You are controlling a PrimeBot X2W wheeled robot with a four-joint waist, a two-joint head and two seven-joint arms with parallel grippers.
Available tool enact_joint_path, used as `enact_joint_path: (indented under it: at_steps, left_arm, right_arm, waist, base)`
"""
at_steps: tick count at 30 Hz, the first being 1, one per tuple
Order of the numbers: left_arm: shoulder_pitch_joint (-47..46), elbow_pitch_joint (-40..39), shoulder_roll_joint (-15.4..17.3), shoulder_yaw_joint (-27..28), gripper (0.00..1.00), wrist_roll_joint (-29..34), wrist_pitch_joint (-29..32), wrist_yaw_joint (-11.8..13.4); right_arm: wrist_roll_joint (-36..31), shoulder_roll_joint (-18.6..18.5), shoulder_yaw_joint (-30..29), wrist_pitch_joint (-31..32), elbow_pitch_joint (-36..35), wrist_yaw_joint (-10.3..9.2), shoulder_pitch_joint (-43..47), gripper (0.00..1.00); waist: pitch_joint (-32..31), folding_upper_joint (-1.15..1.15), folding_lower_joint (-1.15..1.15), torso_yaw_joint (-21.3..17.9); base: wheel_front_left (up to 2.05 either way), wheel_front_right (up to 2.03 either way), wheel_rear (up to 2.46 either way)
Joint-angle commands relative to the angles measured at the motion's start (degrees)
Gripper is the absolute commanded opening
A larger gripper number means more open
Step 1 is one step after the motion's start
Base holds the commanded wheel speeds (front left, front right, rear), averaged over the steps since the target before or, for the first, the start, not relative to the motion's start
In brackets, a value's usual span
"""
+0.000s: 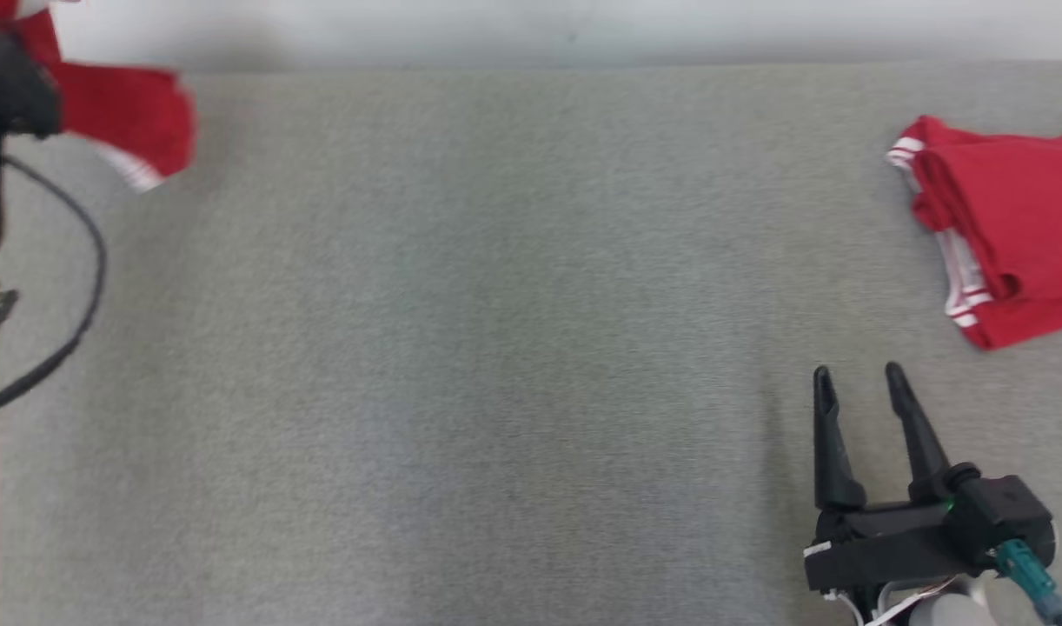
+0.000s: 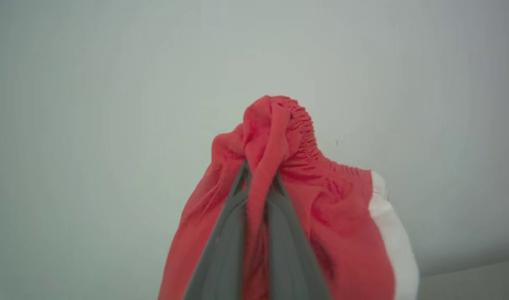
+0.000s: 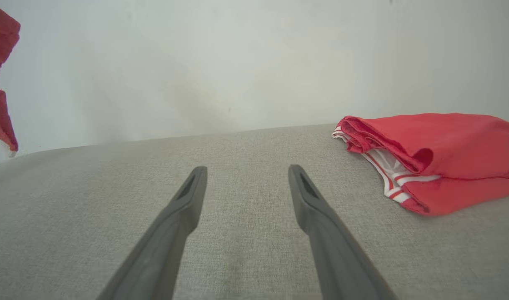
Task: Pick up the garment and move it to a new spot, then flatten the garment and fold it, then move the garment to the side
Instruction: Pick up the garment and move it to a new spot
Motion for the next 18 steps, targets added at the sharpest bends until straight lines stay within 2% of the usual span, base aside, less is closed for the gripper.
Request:
enact_joint_path:
  at_steps: [1,3,12,18]
  left_arm:
    - [0.22,-2.08,-1.02,-0.79,0.0,-0.95,0.56,-0.04]
    - [1.09,-5.29,-1.57,-2.35,0.0,-0.03,1.34,-0.04]
    - [8.28,-15.85,-8.55,-5.43,0.0,-2.94,4.92,1.77]
    - [13.32,-21.76,-13.21,-10.48,0.0,-1.54,6.57,2.91]
  right_arm:
    - [0.39,0.58,0.28,-0.39,0.83,-0.15,0.73,1.0]
    - [0.63,0.78,0.45,-0.47,1.92,-0.15,0.98,1.0]
    - [2.31,1.47,0.87,-0.48,3.92,-0.15,2.11,1.0]
    - [2.55,1.65,0.16,-0.46,4.04,-0.15,3.49,1.0]
  waist:
    - [-3.51,0.01,0.01,-4.3]
    - [-4.5,0.01,0.01,-6.34]
    - [-8.16,0.01,0.01,-16.28]
    - [-8.8,0.01,0.01,-19.73]
  base:
    - [0.0,0.0,0.0]
    - [0.0,0.0,0.0]
    - [0.0,0.0,0.0]
    - [0.0,0.0,0.0]
